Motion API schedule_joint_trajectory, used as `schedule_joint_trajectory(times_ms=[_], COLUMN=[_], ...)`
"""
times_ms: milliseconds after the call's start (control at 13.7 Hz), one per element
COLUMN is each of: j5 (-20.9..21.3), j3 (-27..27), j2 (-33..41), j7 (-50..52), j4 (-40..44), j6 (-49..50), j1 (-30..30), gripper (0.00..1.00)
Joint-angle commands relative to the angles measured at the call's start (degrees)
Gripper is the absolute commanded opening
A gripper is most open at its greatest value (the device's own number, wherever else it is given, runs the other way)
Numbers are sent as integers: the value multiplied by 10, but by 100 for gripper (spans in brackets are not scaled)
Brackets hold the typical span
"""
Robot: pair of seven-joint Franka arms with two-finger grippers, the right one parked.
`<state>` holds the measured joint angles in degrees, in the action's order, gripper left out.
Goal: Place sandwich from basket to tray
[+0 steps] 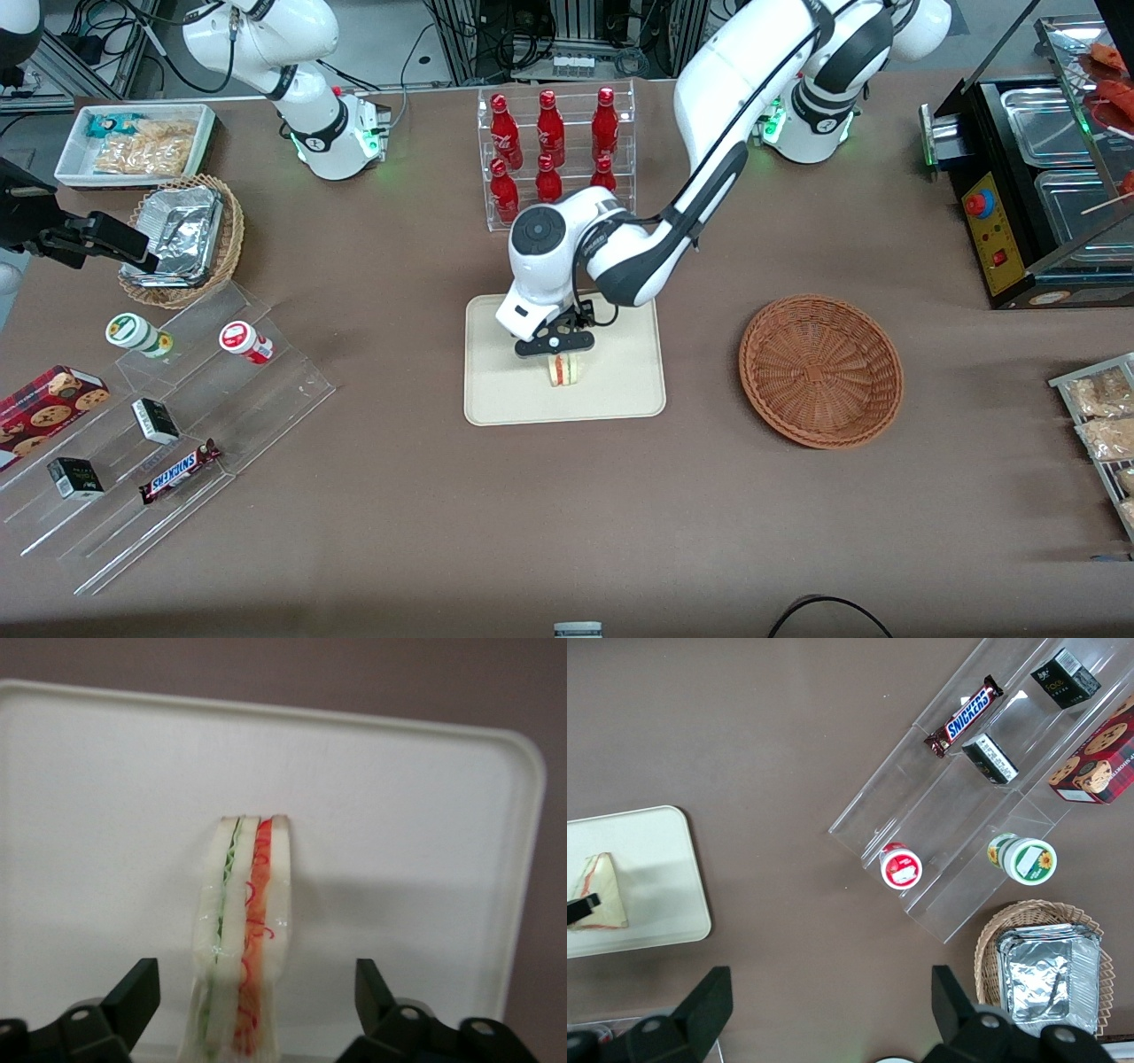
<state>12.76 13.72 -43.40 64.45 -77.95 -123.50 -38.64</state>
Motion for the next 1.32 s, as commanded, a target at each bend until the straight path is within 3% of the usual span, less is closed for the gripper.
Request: schedule_joint_trajectory(times_ms=[0, 293, 439, 585, 1244], j5=[4, 3, -3, -36, -146], j3=[-21, -81, -122, -182, -420], j2=[86, 185, 235, 273, 354], j7=[53, 156, 152, 141, -294], j4=[-14, -17, -34, -52, -53], j6=[47, 170, 215, 234, 417], j1=[-3, -3, -2, -3, -3], gripper=[100, 100, 100, 100, 100])
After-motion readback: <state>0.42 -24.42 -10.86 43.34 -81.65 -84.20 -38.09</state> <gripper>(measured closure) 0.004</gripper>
